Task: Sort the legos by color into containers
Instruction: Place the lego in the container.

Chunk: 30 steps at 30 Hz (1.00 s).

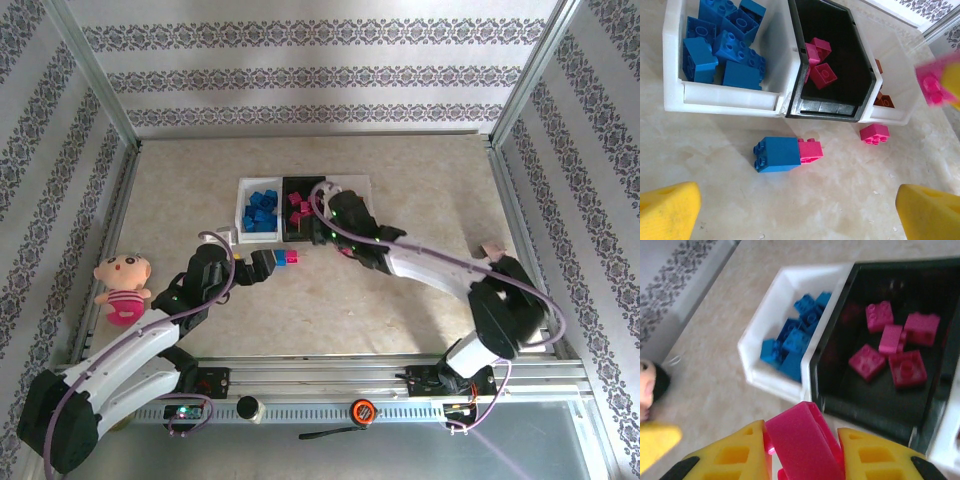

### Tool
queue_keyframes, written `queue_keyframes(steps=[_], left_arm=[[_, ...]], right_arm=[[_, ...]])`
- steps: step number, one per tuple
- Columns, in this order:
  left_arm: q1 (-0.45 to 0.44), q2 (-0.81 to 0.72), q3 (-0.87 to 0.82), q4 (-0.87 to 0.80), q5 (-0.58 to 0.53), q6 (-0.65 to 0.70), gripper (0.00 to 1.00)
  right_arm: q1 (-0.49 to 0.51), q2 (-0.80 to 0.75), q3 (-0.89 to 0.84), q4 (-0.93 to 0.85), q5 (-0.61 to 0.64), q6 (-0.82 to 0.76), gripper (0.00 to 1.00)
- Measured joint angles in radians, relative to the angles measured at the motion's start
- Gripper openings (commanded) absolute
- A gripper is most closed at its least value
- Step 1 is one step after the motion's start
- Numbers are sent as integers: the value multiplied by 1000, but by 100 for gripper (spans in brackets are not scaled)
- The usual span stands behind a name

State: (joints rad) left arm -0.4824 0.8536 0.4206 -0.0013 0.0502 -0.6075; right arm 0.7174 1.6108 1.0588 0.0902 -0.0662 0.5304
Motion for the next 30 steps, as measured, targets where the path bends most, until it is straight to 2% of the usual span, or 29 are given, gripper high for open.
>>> queue_keyframes(steps=[6, 8, 11, 14, 20, 30], left_arm=[[0, -29, -8, -19, 1, 0, 100], [0, -33, -14, -21, 1, -1, 100], [0, -34, -19, -28, 3, -2, 100], [0, -35, -19, -34, 10, -2, 100], [0, -38, -24, -39, 21, -3, 100], [0, -39, -47, -36, 24, -8, 100]], right_arm=[[-69, 232, 201, -39, 0, -4, 30], [-86, 285, 254, -59, -5, -2, 37], [-103, 336, 312, -77, -21, 3, 56], [-107, 336, 323, -83, -34, -5, 62], [-106, 212, 239, -89, -41, -14, 65], [-55, -171, -141, -72, -24, -49, 69]])
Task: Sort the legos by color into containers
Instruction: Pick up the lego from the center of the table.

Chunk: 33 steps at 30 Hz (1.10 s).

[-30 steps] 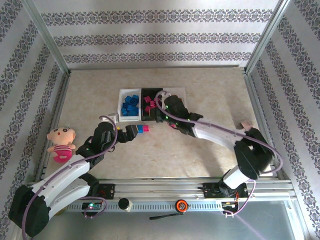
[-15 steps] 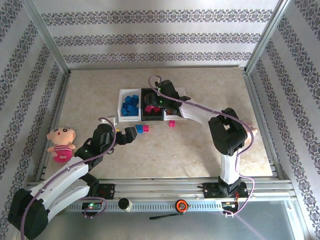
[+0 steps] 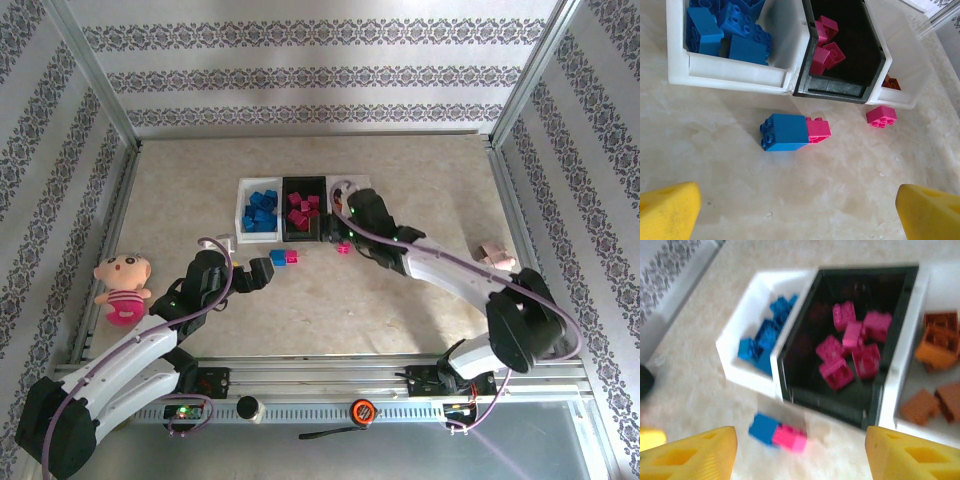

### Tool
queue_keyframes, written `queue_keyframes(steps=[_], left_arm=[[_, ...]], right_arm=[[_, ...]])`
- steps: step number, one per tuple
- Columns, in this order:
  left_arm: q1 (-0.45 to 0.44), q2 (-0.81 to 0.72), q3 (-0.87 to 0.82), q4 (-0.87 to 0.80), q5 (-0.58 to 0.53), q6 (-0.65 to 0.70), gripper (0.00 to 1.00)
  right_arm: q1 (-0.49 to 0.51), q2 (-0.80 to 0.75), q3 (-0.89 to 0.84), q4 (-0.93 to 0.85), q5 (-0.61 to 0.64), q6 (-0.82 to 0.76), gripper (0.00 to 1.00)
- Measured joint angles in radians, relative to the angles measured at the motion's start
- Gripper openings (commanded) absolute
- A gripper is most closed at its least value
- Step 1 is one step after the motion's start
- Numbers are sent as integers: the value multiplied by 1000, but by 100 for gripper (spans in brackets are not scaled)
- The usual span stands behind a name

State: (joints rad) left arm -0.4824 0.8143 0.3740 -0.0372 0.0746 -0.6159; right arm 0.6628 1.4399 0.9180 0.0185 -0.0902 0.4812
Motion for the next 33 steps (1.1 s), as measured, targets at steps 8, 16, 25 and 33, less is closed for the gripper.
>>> queue_keyframes(steps=[8, 16, 25, 33], left_arm=[[0, 25, -5, 8, 1, -14, 100], [0, 35, -5, 20, 3, -21, 100], [0, 25, -5, 20, 3, -21, 100], [0, 17, -5, 20, 3, -21, 100]], right_arm=[[14, -11, -129, -132, 103, -45, 69], [7, 203, -66, -154, 167, -71, 69], [6, 328, 9, -60, 259, -60, 59], [-2, 373, 21, -23, 287, -33, 34]])
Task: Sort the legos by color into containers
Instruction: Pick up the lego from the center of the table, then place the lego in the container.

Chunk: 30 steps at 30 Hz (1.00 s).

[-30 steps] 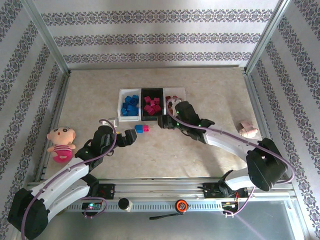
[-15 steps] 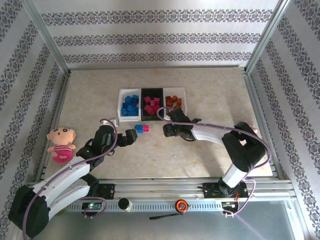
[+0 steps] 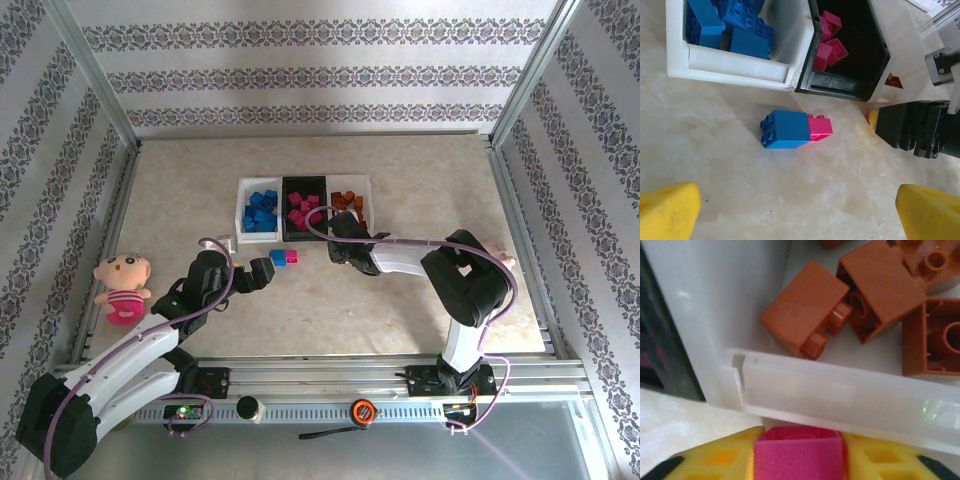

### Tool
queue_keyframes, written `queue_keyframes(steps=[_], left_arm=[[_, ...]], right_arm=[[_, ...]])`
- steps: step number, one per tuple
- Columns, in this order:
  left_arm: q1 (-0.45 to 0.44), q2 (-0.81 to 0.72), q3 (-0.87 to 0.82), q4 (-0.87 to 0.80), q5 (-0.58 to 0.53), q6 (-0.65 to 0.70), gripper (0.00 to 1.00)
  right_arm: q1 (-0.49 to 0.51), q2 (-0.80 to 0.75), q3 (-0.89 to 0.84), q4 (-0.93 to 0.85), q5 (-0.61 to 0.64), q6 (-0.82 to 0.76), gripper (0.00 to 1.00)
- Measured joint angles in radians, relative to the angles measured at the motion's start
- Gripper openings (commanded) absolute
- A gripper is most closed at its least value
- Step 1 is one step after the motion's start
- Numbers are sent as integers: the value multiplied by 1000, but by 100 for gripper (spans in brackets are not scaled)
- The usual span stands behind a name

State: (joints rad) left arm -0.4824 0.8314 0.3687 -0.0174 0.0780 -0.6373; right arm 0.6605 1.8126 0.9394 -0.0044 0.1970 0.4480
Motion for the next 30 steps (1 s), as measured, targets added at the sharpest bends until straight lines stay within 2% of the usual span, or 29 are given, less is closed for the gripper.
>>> queue_keyframes(steps=[5, 11, 17, 23, 30], left_arm=[[0, -4, 0, 0, 0, 0, 100], [0, -5, 0, 0, 0, 0, 100], [0, 0, 0, 2, 0, 0, 100], [0, 11, 0, 2, 0, 0, 100], [0, 29, 0, 1, 15, 3, 100]], right_arm=[[2, -88, -90, 25, -9, 1, 28], [13, -325, -225, 23, -86, 1, 27], [16, -470, -210, 19, -200, -3, 27], [17, -378, -15, 12, -244, -11, 27], [16, -97, 259, 22, -237, -17, 28]])
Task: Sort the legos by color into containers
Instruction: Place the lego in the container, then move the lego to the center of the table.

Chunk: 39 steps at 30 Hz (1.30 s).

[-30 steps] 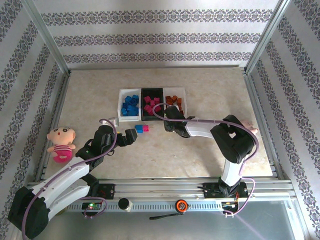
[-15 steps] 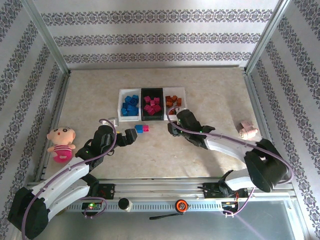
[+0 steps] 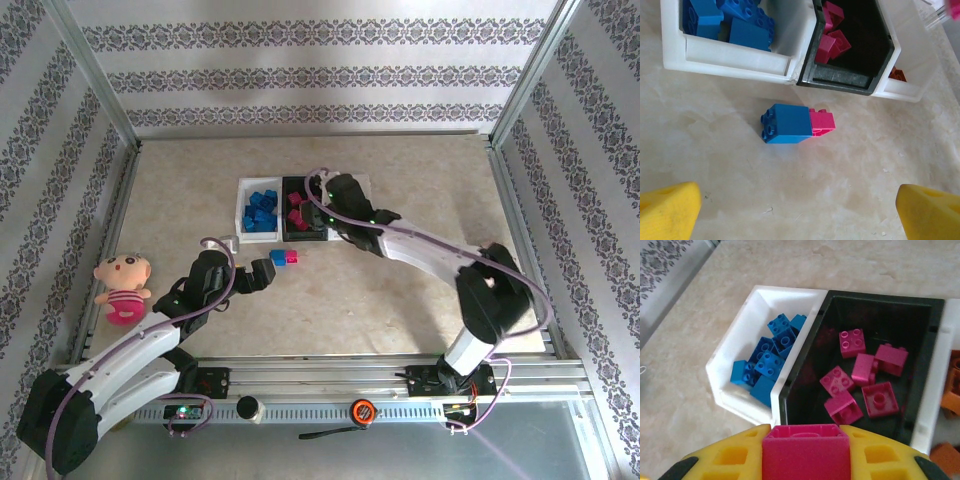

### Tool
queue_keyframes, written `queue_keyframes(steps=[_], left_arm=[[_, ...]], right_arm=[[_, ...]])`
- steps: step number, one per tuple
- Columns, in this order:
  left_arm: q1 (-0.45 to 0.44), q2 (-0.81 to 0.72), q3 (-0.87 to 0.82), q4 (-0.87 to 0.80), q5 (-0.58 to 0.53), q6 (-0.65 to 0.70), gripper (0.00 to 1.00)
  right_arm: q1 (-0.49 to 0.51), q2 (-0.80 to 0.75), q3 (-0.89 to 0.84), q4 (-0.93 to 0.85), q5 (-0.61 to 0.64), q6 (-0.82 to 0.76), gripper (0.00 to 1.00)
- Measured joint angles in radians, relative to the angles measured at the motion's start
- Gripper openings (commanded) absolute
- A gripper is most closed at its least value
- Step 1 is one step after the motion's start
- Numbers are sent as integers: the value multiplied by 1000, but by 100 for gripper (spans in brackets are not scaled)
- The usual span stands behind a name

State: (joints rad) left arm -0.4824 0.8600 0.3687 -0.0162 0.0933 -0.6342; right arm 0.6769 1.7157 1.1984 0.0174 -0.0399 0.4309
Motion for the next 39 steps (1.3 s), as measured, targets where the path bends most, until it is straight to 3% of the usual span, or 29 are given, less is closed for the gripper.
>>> queue_keyframes(steps=[6, 10, 12, 17, 30, 36, 39], left_arm=[[0, 36, 5, -8, 9, 6, 100], [0, 52, 16, -15, 11, 14, 100], [0, 62, 24, -26, 11, 24, 98], [0, 145, 81, -48, 11, 57, 82], [0, 541, 186, 79, 108, 101, 80], [0, 641, 232, 156, 108, 106, 74], [0, 659, 232, 174, 91, 106, 63]], right_arm=[[-3, 188, 151, -14, 10, 15, 32], [-13, 244, 209, -34, 16, 35, 61], [-19, 249, 221, -38, 19, 40, 65], [-30, 228, 214, -34, 23, 41, 66], [-31, -82, -148, 27, 15, 49, 65], [-31, -160, -261, 38, 11, 64, 65], [-31, -186, -286, 43, 5, 65, 65]])
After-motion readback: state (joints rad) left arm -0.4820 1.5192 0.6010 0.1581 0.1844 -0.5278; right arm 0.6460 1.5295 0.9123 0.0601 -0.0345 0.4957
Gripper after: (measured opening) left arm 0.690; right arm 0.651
